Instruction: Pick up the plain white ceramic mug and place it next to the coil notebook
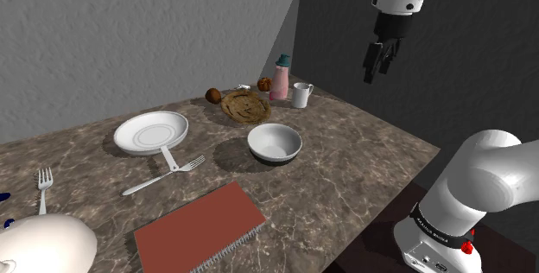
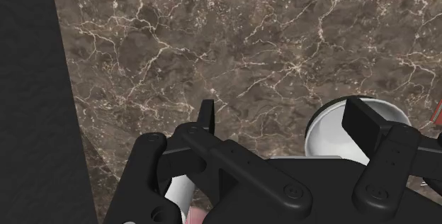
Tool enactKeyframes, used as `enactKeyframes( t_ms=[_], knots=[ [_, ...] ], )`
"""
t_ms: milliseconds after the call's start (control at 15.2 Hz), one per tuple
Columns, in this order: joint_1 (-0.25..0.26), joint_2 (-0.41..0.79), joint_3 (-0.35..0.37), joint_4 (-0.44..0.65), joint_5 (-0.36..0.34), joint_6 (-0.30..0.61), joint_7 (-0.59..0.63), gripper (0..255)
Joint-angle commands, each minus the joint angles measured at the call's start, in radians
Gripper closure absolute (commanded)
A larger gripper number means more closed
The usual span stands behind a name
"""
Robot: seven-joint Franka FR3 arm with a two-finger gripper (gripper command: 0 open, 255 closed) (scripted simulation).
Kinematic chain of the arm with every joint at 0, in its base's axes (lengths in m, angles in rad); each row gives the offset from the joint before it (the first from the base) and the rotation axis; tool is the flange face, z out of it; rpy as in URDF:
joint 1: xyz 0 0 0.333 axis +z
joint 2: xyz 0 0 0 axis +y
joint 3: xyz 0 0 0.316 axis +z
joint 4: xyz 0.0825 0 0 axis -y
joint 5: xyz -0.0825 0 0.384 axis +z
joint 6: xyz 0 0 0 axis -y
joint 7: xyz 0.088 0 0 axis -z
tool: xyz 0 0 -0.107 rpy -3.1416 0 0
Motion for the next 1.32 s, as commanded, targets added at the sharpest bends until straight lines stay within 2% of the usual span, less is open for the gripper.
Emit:
enactKeyframes(
  t_ms=[0, 594, 1254],
  knots=[
    [0.000, 0.000, 0.000, 0.000, 0.000, 0.000, 0.000, 0],
    [-0.021, 0.331, -0.068, 0.108, -0.045, 0.188, -0.099, 0],
    [-0.039, 0.729, -0.120, 0.353, -0.051, 0.300, -0.203, 0]
  ],
)
